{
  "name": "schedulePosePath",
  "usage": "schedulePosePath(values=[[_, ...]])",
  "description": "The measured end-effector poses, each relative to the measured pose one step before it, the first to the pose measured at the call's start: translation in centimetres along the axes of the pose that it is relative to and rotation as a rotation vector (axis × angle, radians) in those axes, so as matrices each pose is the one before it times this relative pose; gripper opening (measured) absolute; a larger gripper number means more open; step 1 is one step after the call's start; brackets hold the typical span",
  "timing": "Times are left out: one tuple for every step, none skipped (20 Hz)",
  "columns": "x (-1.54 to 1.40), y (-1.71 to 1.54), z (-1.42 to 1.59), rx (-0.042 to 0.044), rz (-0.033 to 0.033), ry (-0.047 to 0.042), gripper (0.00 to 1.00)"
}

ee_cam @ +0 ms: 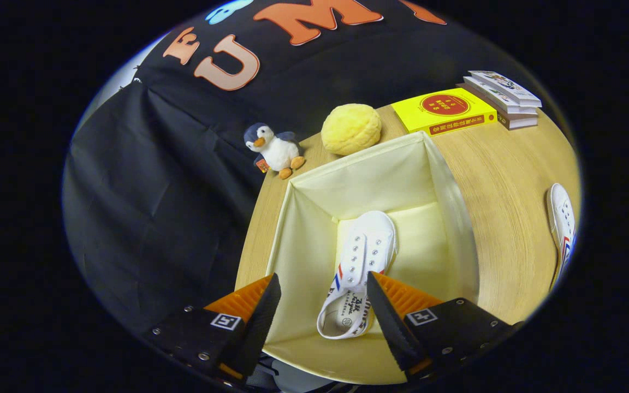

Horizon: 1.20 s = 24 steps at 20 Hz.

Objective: Open the storage box then place both shoes into the box .Put the left shoe in first, then the right shoe, with the right side of both shoes facing outward in a uniform manner.

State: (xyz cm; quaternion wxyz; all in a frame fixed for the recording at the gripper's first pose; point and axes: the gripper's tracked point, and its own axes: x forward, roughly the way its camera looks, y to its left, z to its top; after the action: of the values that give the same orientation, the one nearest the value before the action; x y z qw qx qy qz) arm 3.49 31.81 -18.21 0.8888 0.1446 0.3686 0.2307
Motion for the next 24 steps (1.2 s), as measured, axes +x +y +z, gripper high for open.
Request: schedulePosePath(values=[[-0.480, -0.305, 0.246, 0.00060, 0.00251, -0.00498, 0.98], [-0.690, -0.268, 0.323, 0.00116, 0.00557, -0.00685, 0.98], [-0.577, -0.304, 0.356, -0.00104, 0.00288, -0.00625, 0.98], [-0.789, -0.483, 0.292, -0.00320, -0.00199, -0.00810, 0.98], [-0.644, -0.471, 0.437, -0.00901, -0.00274, -0.00883, 0.98], [-0.777, -0.594, 0.376, -0.00772, -0.00438, -0.00809, 0.98], [-0.728, -0.652, 0.395, -0.00440, -0.00507, -0.00847, 0.98], [-0.828, -0.578, 0.532, -0.00157, -0.00312, -0.01339, 0.98], [-0.745, -0.708, 0.457, 0.00167, -0.00542, -0.01092, 0.98], [-0.718, -0.879, 0.487, 0.00225, -0.00637, -0.01005, 0.98], [-0.704, -1.024, 0.424, 0.00469, -0.00888, -0.01249, 0.98], [-0.739, -1.143, 0.426, 0.00441, -0.01067, -0.01090, 0.98], [-0.566, -1.318, 0.324, 0.00584, -0.01697, -0.00833, 0.98], [-0.520, -1.607, 0.297, 0.00978, -0.02163, -0.00820, 0.98], [-0.381, -1.350, 0.140, 0.00984, -0.01979, -0.00247, 0.98], [-0.477, -1.312, -0.095, 0.00327, -0.01572, 0.00344, 0.98], [-0.341, -1.363, -0.014, -0.00561, -0.01785, 0.00306, 0.98], [-0.303, -1.495, -0.225, -0.00853, -0.02528, 0.00107, 0.98], [-0.264, -1.672, -0.032, -0.00590, -0.02603, -0.00112, 0.98], [-0.145, -1.511, -0.183, 0.00109, -0.02278, 0.00445, 0.98], [-0.206, -1.357, -0.101, 0.00735, -0.01580, 0.00562, 0.98], [-0.218, -1.402, 0.029, 0.00748, -0.01686, 0.00535, 0.98], [-0.126, -1.520, -0.065, 0.00236, -0.02129, 0.00413, 0.98], [-0.085, -1.689, 0.022, -0.00350, -0.02645, 0.00384, 0.98]])
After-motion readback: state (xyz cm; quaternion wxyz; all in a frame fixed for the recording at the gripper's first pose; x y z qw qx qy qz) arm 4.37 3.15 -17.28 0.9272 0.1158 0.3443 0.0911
